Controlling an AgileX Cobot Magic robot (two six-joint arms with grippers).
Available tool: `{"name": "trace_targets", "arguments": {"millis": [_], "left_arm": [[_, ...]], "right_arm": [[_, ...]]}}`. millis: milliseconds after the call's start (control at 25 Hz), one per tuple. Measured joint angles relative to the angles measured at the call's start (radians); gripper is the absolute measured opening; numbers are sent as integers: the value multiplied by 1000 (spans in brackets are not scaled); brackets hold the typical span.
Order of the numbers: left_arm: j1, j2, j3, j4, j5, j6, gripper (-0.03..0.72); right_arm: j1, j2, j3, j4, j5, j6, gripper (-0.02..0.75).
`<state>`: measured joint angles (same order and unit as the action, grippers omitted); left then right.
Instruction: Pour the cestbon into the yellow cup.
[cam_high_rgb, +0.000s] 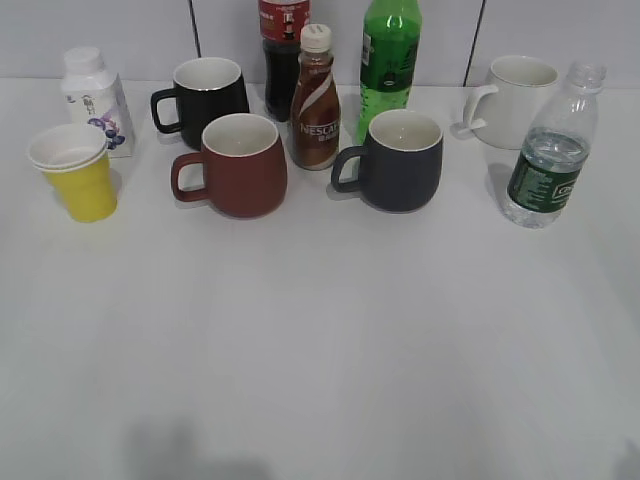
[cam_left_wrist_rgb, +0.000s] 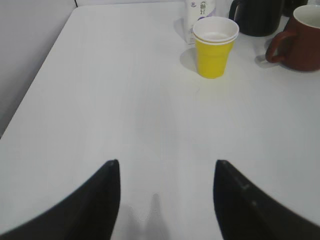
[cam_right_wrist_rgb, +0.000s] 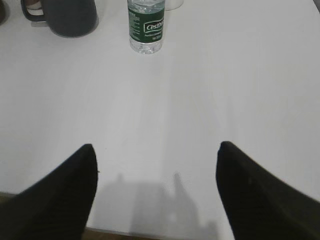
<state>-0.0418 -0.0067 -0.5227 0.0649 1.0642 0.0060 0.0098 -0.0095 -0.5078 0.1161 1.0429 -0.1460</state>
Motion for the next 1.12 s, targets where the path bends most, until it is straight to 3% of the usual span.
{"name": "trace_targets", "arguments": {"millis": [1120], "left_arm": [[0, 0, 0, 0, 0, 0, 451]], "right_arm": [[0, 0, 0, 0, 0, 0, 554]]}}
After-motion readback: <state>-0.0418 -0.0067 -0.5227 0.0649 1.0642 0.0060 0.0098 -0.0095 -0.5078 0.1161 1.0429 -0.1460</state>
